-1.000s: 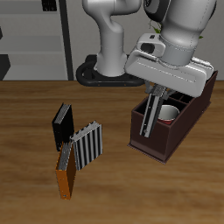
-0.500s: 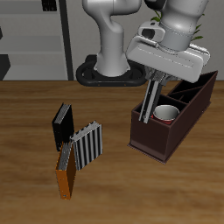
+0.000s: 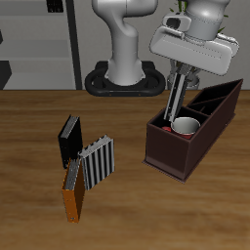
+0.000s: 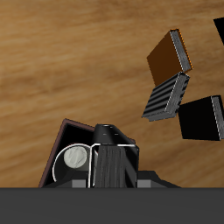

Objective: Place the red mug into the left desk caddy's right compartment and place the left striped book into the left desk caddy's back compartment

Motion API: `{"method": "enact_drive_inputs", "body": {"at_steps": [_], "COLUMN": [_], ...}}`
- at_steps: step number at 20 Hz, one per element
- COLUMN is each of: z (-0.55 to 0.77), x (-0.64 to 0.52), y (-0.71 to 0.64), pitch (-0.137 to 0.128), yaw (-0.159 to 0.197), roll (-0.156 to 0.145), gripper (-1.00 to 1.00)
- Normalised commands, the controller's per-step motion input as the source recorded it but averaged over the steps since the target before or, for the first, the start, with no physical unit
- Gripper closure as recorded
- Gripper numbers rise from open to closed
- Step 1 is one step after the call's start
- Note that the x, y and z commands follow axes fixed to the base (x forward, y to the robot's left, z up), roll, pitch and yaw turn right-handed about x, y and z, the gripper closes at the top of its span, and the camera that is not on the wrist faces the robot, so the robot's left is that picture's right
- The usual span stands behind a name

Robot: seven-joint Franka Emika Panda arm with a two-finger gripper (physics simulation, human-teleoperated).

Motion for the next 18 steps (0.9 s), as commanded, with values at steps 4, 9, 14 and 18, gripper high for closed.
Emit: {"method": "enact_drive_inputs", "body": {"at_steps": [4,9,14,18], "z": [0.14,0.09,0.1,0.03], "x": [-0.47,-0.4,-0.32,-0.26], "y": [0.22,0.15,0.19,0.29], "pitch": [-0.052,-0.015,-0.019,0.012], "yaw": [0.014,-0.011,-0.038,-0.068], "roll": [0.022,-0.007,-0.003,0.033], "gripper": [1.0,1.0,1.0,1.0]}}
